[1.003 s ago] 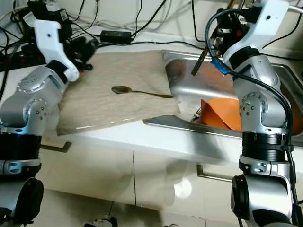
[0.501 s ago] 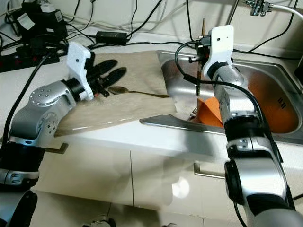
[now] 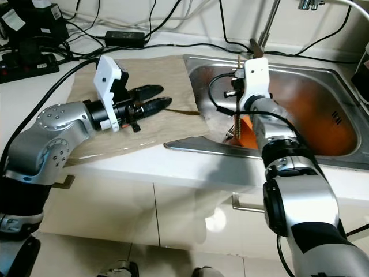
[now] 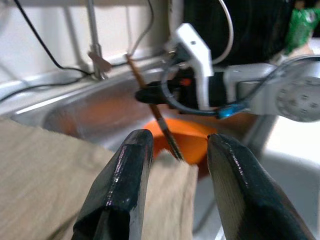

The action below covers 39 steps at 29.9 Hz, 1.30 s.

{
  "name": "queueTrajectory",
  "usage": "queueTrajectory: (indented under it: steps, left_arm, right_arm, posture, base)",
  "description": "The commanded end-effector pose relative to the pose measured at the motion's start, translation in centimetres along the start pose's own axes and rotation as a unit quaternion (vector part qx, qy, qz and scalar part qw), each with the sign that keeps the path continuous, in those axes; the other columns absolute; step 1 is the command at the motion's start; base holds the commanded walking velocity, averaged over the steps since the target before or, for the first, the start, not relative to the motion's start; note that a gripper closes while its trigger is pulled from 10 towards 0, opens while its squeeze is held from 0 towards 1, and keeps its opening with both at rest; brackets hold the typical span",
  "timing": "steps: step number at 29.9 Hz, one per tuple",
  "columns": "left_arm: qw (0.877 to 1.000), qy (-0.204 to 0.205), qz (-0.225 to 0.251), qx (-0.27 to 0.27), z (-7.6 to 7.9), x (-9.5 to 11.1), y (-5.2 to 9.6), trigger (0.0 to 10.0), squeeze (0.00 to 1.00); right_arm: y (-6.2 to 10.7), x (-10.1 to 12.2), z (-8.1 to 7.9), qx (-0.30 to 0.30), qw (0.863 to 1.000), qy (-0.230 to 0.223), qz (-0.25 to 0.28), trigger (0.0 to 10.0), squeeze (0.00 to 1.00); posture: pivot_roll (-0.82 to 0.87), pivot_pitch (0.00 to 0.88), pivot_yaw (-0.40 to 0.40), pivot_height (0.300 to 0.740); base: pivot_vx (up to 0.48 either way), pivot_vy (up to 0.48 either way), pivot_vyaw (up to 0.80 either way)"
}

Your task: Kitchen organization

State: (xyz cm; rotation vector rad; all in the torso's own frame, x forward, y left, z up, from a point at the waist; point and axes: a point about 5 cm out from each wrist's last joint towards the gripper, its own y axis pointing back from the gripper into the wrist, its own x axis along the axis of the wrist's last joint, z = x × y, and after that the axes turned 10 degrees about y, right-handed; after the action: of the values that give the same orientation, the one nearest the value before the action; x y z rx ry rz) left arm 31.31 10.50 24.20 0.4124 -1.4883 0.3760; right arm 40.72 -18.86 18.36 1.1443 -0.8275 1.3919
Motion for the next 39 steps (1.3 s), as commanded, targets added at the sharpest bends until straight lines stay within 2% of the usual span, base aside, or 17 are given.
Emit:
queueTrajectory:
  steps: [1, 3, 5, 10, 11, 12, 13, 26, 29, 31, 32, 33, 34, 35, 36, 37, 39]
  left_arm:
    - [1.0, -0.007, -0.015, -0.021, 0.8, -0.2, -0.1, 10.0, 0.0]
    - [0.999, -0.012, -0.028, -0.015, 0.6, -0.6, 0.0, 10.0, 0.0]
    - [0.999, -0.011, -0.03, -0.009, 0.6, -0.8, 0.1, 10.0, 0.0]
    - [0.999, -0.006, -0.034, -0.008, 0.7, -1.0, 0.2, 10.0, 0.0]
    - [0.999, -0.005, -0.034, -0.01, 0.8, -0.9, 0.1, 10.0, 0.0]
    - [0.999, -0.005, -0.034, -0.01, 0.8, -0.9, 0.1, 10.0, 0.0]
    - [0.999, -0.005, -0.034, -0.01, 0.8, -0.9, 0.0, 10.0, 0.0]
    - [0.997, -0.035, -0.062, -0.001, 0.1, -1.4, 0.1, 10.0, 0.0]
    - [0.997, -0.029, -0.03, 0.063, -0.9, -1.0, 0.9, 10.0, 0.0]
    - [0.993, -0.018, -0.018, 0.112, -1.9, -1.1, 1.5, 10.0, 0.0]
    - [0.993, -0.018, -0.018, 0.112, -1.9, -1.1, 1.5, 10.0, 0.0]
    - [0.991, -0.002, -0.026, 0.131, -2.2, -1.4, 1.8, 10.0, 0.0]
    - [0.989, 0.001, -0.031, 0.146, -2.5, -1.8, 2.1, 10.0, 0.0]
    - [0.989, 0.001, -0.031, 0.146, -2.5, -1.8, 2.1, 10.0, 0.0]
    - [0.985, -0.002, -0.034, 0.166, -2.8, -2.1, 2.4, 10.0, 0.0]
    - [0.981, -0.011, -0.039, 0.189, -3.0, -2.6, 2.7, 10.0, 0.0]
    - [0.98, -0.013, -0.042, 0.194, -3.1, -2.7, 2.7, 10.0, 0.0]
  right_arm:
    - [0.2, -1.1, -0.1, 0.001, 1.0, 0.001, -0.02, 0.0, 0.0]
    - [0.5, -2.6, -0.5, 0.005, 0.999, 0.014, -0.05, 4.4, 0.0]
    - [0.6, -3.0, -0.6, 0.002, 0.998, 0.011, -0.057, 10.0, 0.0]
    - [0.6, -3.3, -0.5, -0.002, 0.998, 0.008, -0.063, 10.0, 0.0]
    - [0.7, -3.2, -0.3, -0.004, 0.998, 0.003, -0.063, 10.0, 0.49]
    - [0.7, -3.2, -0.3, -0.004, 0.998, 0.003, -0.063, 10.0, 0.49]
    - [0.7, -3.2, -0.2, -0.006, 0.998, 0.001, -0.065, 10.0, 1.0]
    - [1.1, -3.4, 1.2, -0.029, 0.997, -0.012, -0.064, 10.0, 1.0]
    - [1.2, -2.4, 2.4, -0.048, 0.998, -0.024, -0.016, 10.0, 1.0]
    - [1.1, -0.7, 2.7, -0.04, 0.995, -0.069, 0.051, 10.0, 1.0]
    - [1.1, -0.7, 2.7, -0.04, 0.995, -0.069, 0.051, 10.0, 1.0]
    - [1.1, 0.1, 2.9, -0.039, 0.992, -0.087, 0.082, 10.0, 1.0]
    - [1.1, 0.9, 2.9, -0.031, 0.989, -0.096, 0.108, 10.0, 0.59]
    - [1.1, 0.9, 2.9, -0.031, 0.989, -0.096, 0.108, 10.0, 0.59]
    - [1.0, 1.6, 2.6, -0.002, 0.985, -0.112, 0.128, 10.0, 0.0]
    - [0.8, 2.5, 2.0, 0.045, 0.981, -0.118, 0.146, 10.0, 0.0]
    - [0.7, 2.7, 1.7, 0.063, 0.98, -0.113, 0.148, 10.0, 0.0]
  posture:
    - [0.09, 0.121, -0.052, 0.74]
    - [0.09, 0.132, -0.06, 0.74]
    - [0.09, 0.125, -0.06, 0.74]
    - [0.09, 0.122, -0.058, 0.74]
    - [0.08, 0.118, -0.058, 0.74]
    - [0.08, 0.118, -0.058, 0.74]
    - [0.08, 0.116, -0.058, 0.74]
    - [0.1, 0.062, -0.08, 0.74]
    - [0.1, 0.027, -0.092, 0.74]
    - [0.1, 0.002, -0.092, 0.74]
    - [0.1, 0.002, -0.092, 0.74]
    - [0.1, 0.0, -0.092, 0.74]
    - [0.1, 0.0, -0.094, 0.74]
    - [0.1, 0.0, -0.094, 0.74]
    - [0.11, 0.0, -0.094, 0.74]
    - [0.11, 0.0, -0.094, 0.74]
    - [0.11, 0.0, -0.095, 0.74]
  base:
    - [0.0, 0.0, 0.0]
    - [0.0, 0.0, 0.0]
    - [0.0, 0.0, 0.0]
    - [0.0, 0.0, 0.0]
    - [0.0, 0.0, 0.0]
    - [0.0, 0.0, 0.0]
    - [0.0, 0.0, 0.0]
    - [0.0, 0.0, 0.0]
    - [0.0, 0.0, 0.0]
    - [0.0, 0.0, 0.0]
    - [0.0, 0.0, 0.0]
    - [0.0, 0.0, 0.0]
    - [0.0, 0.0, 0.0]
    - [0.0, 0.0, 0.0]
    - [0.0, 0.0, 0.0]
    - [0.0, 0.0, 0.0]
    - [0.0, 0.0, 0.0]
